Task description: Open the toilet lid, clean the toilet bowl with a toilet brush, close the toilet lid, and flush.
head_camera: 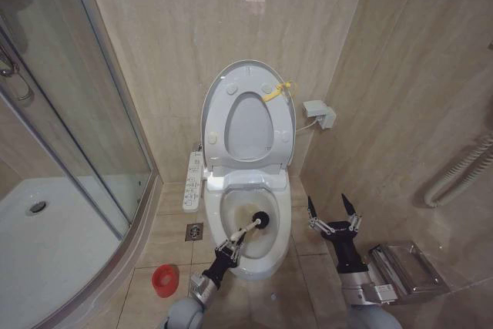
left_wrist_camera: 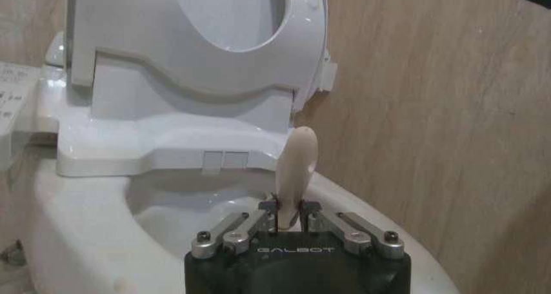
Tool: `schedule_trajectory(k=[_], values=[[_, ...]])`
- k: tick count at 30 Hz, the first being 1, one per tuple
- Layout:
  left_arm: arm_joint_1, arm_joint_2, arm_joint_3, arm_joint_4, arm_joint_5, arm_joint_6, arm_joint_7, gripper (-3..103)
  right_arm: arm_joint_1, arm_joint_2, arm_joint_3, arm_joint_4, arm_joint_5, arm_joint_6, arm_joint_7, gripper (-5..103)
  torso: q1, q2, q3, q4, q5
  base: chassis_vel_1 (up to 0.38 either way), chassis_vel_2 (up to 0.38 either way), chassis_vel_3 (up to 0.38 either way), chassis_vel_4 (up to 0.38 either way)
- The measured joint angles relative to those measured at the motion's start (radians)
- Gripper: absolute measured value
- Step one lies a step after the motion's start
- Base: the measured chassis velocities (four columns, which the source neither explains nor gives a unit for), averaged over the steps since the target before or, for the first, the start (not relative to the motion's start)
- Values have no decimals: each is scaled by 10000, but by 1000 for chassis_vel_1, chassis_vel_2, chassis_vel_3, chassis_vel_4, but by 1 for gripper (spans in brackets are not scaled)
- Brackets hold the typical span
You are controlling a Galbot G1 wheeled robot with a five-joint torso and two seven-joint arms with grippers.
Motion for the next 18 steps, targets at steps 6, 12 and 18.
schedule_trajectory(k=[6,12,18], values=[[590,513,-215,-1540,77,-2,12,16,-38,39,39,40,-36,3,-2,100,0,1,0,1,2,0,0,0,0],[535,622,-225,-1260,511,308,-455,15,33,145,-15,44,-67,-20,-6,100,-1,1,0,4,2,0,0,0,0],[-272,215,-214,-269,547,812,-922,15,72,215,-59,30,-104,-41,-10,100,0,0,0,-1,1,0,0,0,0]])
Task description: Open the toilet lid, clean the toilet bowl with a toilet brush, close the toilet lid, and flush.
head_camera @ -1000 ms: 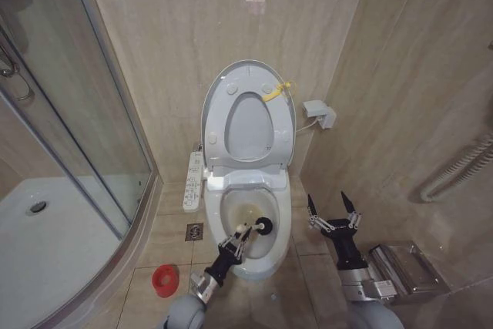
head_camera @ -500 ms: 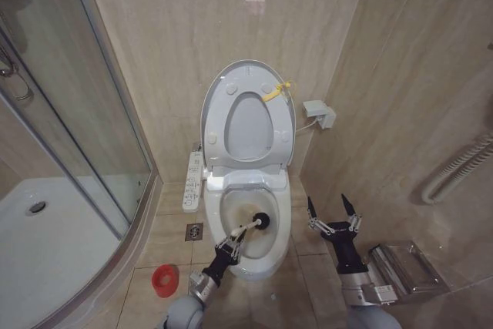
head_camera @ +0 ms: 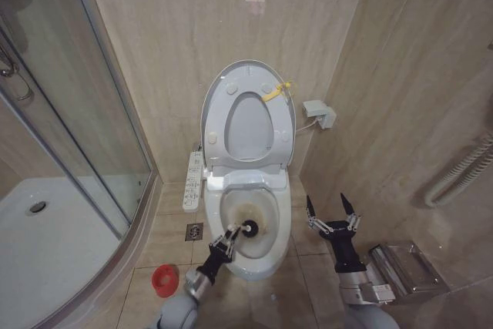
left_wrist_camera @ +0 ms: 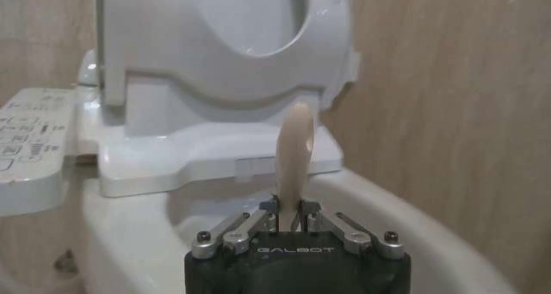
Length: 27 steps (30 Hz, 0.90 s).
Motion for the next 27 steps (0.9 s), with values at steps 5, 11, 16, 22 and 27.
schedule_trajectory(k=[5,11,16,22,27], values=[[-431,-17,-80,85,-94,204,-156,15,-42,-78,98,49,8,-2,0,100,0,0,0,1,0,0,0,0,0],[-114,299,-145,-786,-253,243,-155,15,-50,-159,175,54,64,8,4,100,0,0,0,3,1,0,0,0,0],[541,517,-33,-1426,-270,279,-89,15,32,-159,133,35,76,7,4,100,-2,0,-1,5,1,0,0,0,0],[1025,441,104,-1610,-274,249,185,15,96,-225,91,-42,122,6,4,100,-2,2,-1,4,2,0,0,0,0],[857,122,201,-912,-291,147,360,15,143,-304,70,-85,176,5,4,100,-2,2,-2,5,2,0,0,0,0]])
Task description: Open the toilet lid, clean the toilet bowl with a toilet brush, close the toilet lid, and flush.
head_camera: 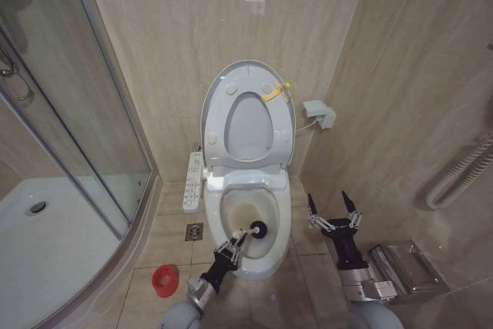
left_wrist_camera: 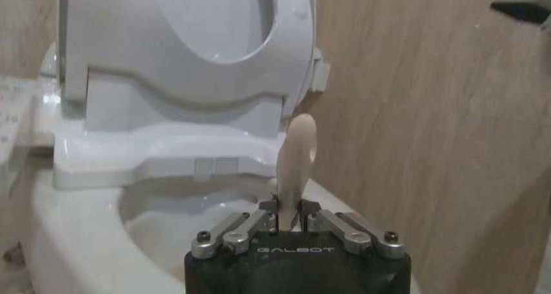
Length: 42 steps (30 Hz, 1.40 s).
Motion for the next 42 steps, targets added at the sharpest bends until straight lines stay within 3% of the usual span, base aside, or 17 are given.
schedule_trajectory(k=[8,17,21,29,35,42], values=[[-520,-264,-237,745,-125,100,-121,15,24,-15,-53,-14,6,-8,0,100,1,-1,1,-6,-2,0,0,0,0],[441,567,-462,-1175,-317,83,2,15,64,57,-52,1,3,-24,0,100,1,0,1,0,-1,0,0,0,0],[631,504,-204,-1355,-255,69,107,15,85,152,-59,2,-13,-33,0,100,1,0,1,1,0,0,0,0,0],[-139,-275,-20,227,-203,-65,187,15,-90,244,-37,75,-114,-34,-6,100,1,-2,0,-3,0,0,0,0,0],[-591,-366,-240,1011,-214,-120,171,15,-200,271,-4,178,-145,-20,-9,100,3,-3,1,-7,-2,0,0,0,0],[92,461,-608,-415,-280,-157,163,15,-207,202,65,259,-140,38,-5,100,2,-2,1,-1,-2,0,0,0,0]])
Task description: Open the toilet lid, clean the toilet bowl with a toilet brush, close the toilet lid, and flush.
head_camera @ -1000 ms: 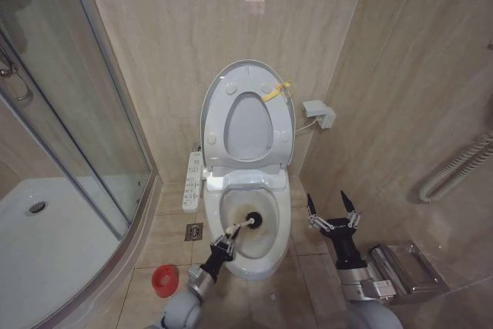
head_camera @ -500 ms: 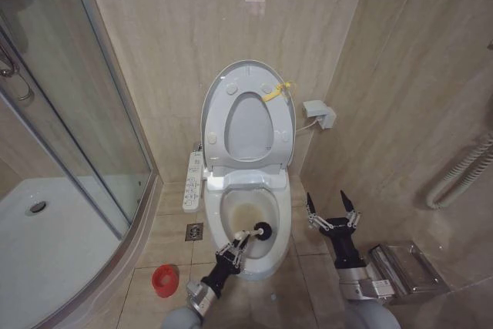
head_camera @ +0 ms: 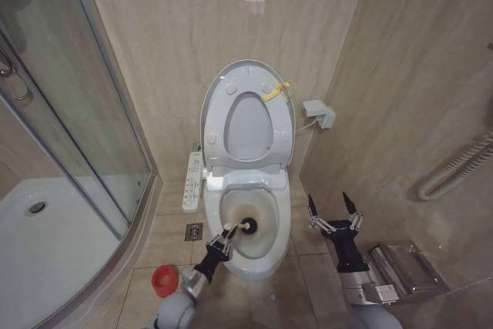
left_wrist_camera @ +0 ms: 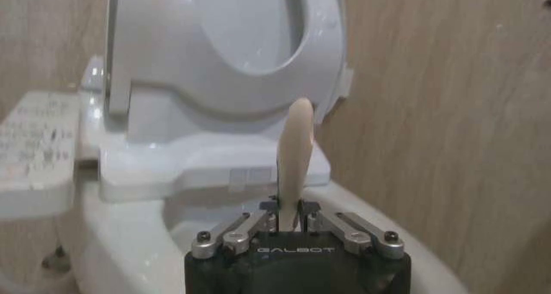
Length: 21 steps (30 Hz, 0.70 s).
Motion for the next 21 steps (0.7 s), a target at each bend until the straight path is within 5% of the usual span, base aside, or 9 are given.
schedule_trajectory(k=[9,21], values=[[747,153,266,-1365,31,127,138,15,60,0,-12,4,12,39,1,100,-1,0,0,0,2,0,0,0,0],[-384,-558,99,778,63,233,-27,15,93,86,-31,-46,27,-18,4,100,0,0,0,-5,0,0,0,0,0]])
